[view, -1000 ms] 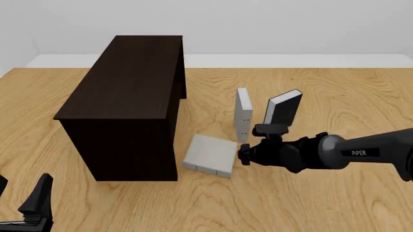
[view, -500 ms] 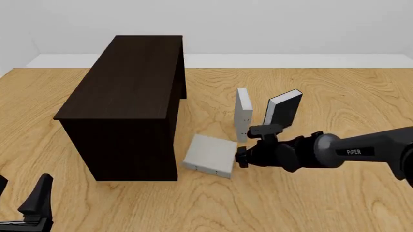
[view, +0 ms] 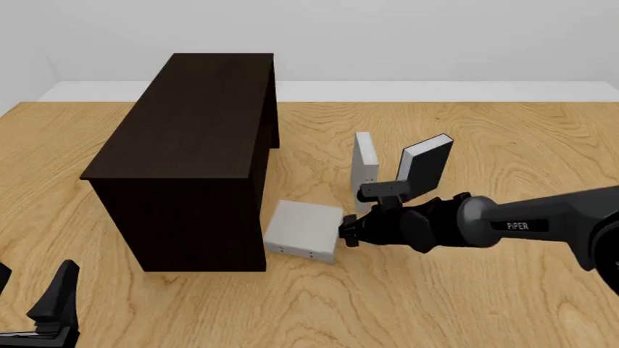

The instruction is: Pick up the book on the right and place it under the cabinet shelf.

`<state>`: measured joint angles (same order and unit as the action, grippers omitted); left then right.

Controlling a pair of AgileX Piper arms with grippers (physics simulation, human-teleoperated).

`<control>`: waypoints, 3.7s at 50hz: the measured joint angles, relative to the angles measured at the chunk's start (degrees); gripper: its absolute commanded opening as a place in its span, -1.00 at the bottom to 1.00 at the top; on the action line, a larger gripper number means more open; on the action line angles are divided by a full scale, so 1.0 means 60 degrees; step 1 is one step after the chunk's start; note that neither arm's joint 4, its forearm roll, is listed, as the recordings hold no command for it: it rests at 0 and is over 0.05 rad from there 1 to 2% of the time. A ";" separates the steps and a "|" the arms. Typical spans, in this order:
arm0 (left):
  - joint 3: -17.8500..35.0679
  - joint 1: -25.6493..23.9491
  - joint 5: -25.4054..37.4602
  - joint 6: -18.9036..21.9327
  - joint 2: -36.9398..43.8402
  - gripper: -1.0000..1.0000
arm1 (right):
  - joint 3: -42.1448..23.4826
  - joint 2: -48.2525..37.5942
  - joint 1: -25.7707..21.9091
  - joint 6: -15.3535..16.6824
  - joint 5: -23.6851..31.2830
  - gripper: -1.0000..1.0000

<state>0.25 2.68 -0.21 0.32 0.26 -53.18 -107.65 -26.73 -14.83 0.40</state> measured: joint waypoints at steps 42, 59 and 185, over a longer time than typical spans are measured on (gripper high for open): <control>0.0000 0.0000 0.0000 0.0001 0.0000 1.00 | -0.1681 -0.0796 -0.0804 -0.0243 0.0866 1.00; 0.0000 0.0001 -0.0001 0.0001 -0.0001 1.00 | -0.2513 -0.1256 -0.1077 -0.0308 0.1196 1.00; -0.0012 -0.0193 -0.0005 0.0009 0.0011 1.00 | -0.0283 0.3136 -0.1697 0.0379 0.0980 1.00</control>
<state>0.17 1.52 -0.25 0.38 0.33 -54.88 -88.84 -36.91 -12.55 6.28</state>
